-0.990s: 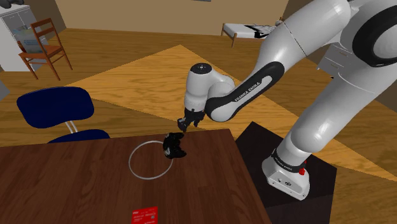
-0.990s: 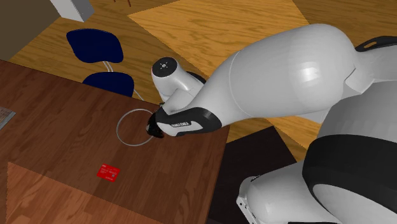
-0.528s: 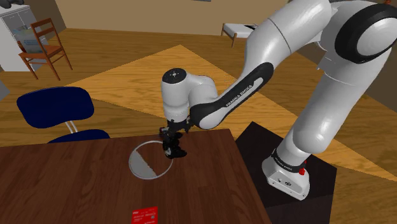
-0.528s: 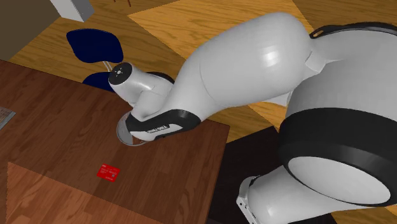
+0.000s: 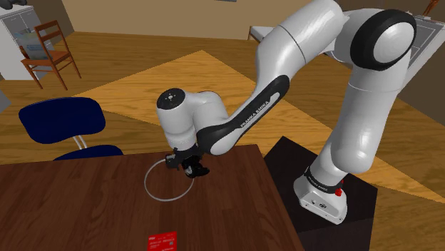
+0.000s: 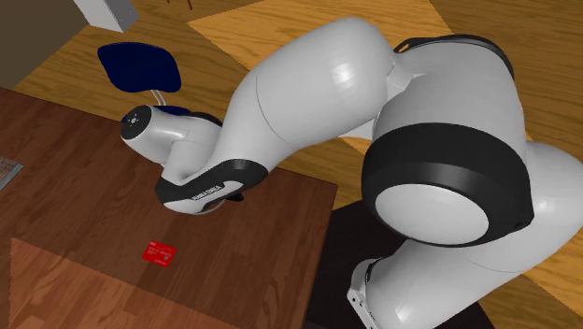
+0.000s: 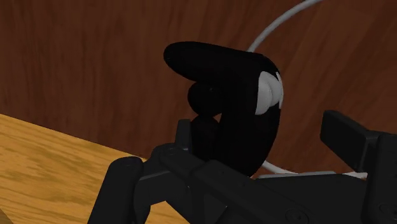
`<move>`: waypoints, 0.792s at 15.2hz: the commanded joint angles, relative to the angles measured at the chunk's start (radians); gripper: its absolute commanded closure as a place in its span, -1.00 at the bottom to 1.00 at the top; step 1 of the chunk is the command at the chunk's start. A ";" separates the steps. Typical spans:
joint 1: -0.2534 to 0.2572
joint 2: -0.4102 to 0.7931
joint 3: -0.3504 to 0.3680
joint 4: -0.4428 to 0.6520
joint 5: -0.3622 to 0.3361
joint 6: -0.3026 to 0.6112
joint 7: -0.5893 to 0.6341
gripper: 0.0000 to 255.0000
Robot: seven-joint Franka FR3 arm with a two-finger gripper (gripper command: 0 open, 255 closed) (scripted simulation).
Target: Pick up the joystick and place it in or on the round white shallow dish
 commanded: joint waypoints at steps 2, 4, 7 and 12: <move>0.006 0.032 -0.015 -0.007 -0.032 0.029 0.022 -1.00; 0.009 0.047 -0.022 -0.012 -0.048 0.044 0.032 -1.00; 0.009 0.047 -0.023 -0.012 -0.048 0.044 0.032 -1.00; 0.009 0.047 -0.023 -0.012 -0.048 0.044 0.032 1.00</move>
